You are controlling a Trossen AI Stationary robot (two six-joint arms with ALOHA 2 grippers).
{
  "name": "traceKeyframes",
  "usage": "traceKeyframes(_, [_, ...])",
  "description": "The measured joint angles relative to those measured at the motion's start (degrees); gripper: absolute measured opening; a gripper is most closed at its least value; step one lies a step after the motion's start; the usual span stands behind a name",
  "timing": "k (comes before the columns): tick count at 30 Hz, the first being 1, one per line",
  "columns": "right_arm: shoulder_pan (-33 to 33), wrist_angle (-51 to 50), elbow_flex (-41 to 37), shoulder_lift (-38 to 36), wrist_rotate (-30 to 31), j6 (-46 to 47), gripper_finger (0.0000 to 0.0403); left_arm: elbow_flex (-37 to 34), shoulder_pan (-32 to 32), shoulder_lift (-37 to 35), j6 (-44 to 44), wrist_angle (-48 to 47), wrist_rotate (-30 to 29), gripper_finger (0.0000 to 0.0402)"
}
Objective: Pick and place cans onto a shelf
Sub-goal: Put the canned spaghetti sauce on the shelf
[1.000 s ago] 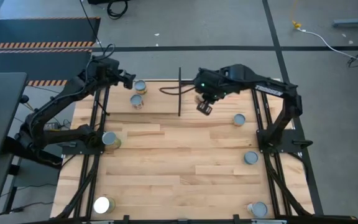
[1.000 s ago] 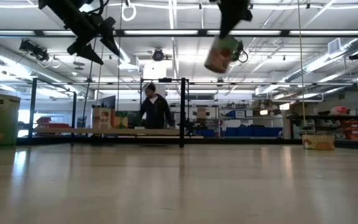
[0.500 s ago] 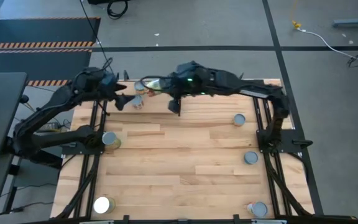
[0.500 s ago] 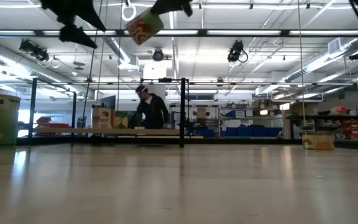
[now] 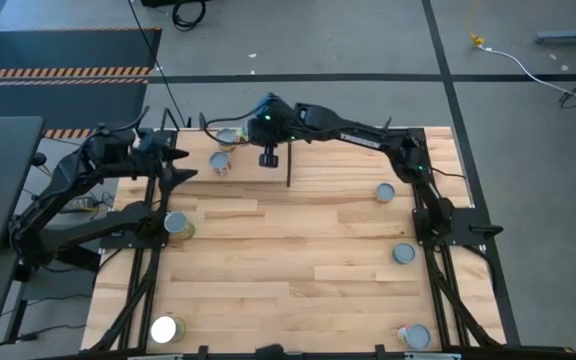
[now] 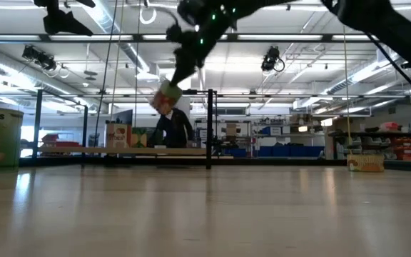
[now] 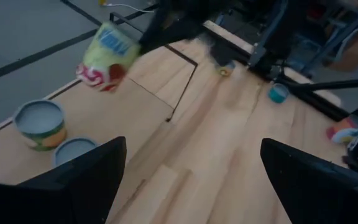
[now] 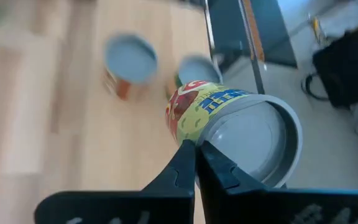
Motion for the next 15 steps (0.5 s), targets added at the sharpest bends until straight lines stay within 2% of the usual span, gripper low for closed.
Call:
traceKeyframes(7, [-0.53,-0.97,-0.05,3.10,1.03,-4.79,0.0007,0.00,0.00,0.09,-4.88,0.42,-0.11,0.0375])
traceKeyframes(12, [0.66,1.36,-0.03,4.84,3.32,-8.08,0.0008,0.00,0.04,0.67,-5.84,0.09,-5.97,0.0375])
traceKeyframes(15, [0.94,1.74,-0.03,7.03,6.24,-9.69,0.0008,0.00,0.03,0.92,-5.79,0.38,-6.96,0.0375])
